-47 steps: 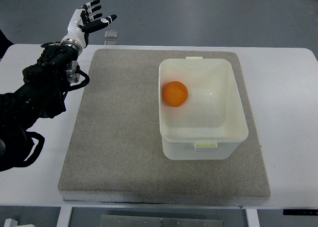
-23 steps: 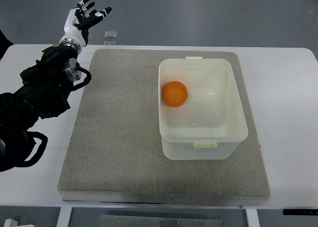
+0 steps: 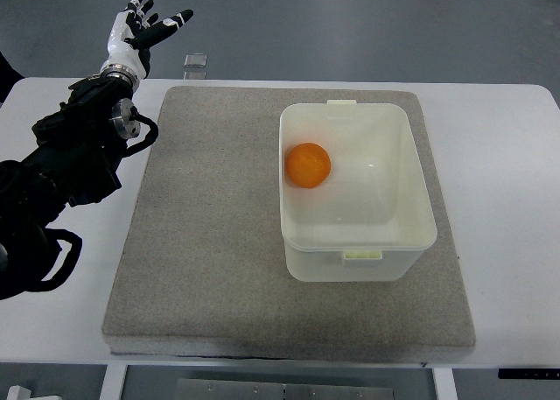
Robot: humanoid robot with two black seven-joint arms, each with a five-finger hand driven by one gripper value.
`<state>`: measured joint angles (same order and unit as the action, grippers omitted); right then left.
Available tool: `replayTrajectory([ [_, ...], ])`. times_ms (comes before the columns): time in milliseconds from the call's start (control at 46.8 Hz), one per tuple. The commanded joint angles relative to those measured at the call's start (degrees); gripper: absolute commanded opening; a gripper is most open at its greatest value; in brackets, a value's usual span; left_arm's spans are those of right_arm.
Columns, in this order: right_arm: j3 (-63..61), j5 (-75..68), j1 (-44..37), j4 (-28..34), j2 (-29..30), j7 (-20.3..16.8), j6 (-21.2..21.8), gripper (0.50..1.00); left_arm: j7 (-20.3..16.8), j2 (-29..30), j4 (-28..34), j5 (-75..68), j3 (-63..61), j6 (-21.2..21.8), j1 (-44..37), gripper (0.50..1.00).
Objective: Put orange in box with left hand
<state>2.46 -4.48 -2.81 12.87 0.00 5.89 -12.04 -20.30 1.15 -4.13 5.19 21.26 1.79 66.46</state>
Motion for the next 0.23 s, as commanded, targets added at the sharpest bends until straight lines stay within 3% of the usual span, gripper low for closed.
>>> replayTrajectory([
  [0,0.0,0.0,0.0,0.05,0.0,0.0,0.0,0.944,0.35,-0.01,0.0,0.09,0.01,1.99,0.6,0.992],
  [214,-0.44,-0.09,0.0,0.05,0.0,0.0,0.0,0.944,0.61,-0.01,0.0,0.18,0.01,2.79,0.78,0.992],
])
